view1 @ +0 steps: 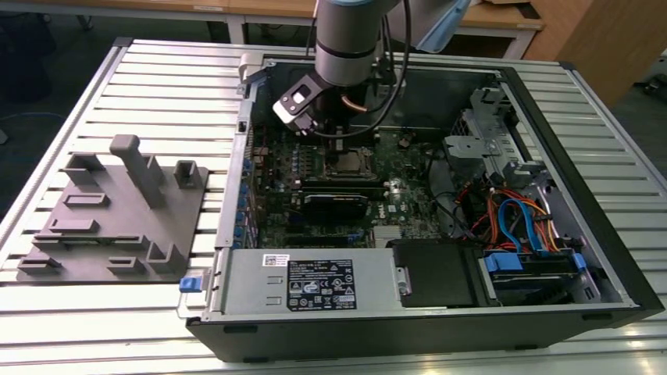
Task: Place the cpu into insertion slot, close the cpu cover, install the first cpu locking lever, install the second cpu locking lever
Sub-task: 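Close the cpu cover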
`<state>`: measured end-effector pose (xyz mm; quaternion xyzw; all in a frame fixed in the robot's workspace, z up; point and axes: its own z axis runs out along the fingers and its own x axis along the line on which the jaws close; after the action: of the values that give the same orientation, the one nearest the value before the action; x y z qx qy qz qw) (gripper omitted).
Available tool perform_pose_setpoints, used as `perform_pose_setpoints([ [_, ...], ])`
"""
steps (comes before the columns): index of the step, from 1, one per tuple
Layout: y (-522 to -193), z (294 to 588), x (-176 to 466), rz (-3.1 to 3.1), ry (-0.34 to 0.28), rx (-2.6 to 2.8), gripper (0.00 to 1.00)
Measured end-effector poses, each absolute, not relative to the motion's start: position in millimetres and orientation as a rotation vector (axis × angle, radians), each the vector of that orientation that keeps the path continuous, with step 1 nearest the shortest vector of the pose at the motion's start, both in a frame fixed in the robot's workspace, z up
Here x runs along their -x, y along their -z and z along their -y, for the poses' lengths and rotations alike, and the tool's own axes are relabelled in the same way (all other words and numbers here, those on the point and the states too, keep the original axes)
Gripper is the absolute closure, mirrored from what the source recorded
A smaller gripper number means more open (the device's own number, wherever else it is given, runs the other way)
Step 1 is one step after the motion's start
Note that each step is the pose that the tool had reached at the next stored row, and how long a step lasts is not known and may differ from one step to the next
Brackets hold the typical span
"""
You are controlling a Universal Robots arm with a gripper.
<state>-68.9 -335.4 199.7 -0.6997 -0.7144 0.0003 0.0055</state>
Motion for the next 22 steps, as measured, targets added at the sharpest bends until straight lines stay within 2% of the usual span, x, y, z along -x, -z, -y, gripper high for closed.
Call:
perform_pose_setpoints([
  [22,-198.7,335.5,68.9,2.237,-0.002,2.191,0.9],
])
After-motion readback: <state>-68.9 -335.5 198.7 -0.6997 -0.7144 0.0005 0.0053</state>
